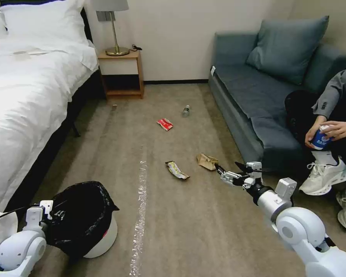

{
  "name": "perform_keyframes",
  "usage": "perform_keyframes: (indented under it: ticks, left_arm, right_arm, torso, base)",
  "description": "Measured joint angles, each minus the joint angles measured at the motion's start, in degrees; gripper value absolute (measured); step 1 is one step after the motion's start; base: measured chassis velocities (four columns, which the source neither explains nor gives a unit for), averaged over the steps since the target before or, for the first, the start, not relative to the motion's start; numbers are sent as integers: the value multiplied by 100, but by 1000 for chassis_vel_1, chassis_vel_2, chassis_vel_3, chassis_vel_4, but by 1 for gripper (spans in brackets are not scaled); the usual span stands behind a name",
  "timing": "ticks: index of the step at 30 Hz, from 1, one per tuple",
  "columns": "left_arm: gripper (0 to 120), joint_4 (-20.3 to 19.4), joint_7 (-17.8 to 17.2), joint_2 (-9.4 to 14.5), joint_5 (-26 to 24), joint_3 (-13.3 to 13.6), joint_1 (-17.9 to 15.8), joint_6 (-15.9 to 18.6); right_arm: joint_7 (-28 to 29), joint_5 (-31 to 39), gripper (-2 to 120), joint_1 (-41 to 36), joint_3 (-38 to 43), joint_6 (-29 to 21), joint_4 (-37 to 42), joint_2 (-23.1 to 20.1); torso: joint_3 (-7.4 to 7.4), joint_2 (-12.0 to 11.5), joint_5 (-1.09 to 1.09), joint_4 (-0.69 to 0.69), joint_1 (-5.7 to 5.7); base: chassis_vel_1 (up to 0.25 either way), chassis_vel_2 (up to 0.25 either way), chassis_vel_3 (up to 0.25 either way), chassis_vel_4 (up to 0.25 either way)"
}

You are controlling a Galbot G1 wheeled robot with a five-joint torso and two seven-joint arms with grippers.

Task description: Pick up the trash bin, then pick up the garbage on the floor and place it into the trash bin.

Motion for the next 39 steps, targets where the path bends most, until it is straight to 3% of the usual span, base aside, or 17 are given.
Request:
perform_keyframes:
  ticks: [7,18,29,39]
  left_arm:
    - [35,41,184,92,21,-128,64,-215]
    - [29,-10,261,89,143,-138,100,-414]
    - [12,-217,309,40,325,-149,120,-872]
    - [10,-351,289,61,475,-300,200,-1099]
  right_arm:
    - [2,0,100,70,-57,8,-41,67]
    - [31,29,100,41,17,31,-41,64]
    - [35,37,100,-9,107,52,9,65]
    - [36,55,100,-68,190,53,58,62]
  torso:
    - [3,-1,-12,-2,0]
    - [3,-2,-6,-2,0]
    - [3,-2,-9,-6,1]
    - [2,-2,-4,-3,1]
  base:
    - [0,0,0,0]
    - [0,0,0,0]
    - [0,0,0,0]
    - [0,0,0,0]
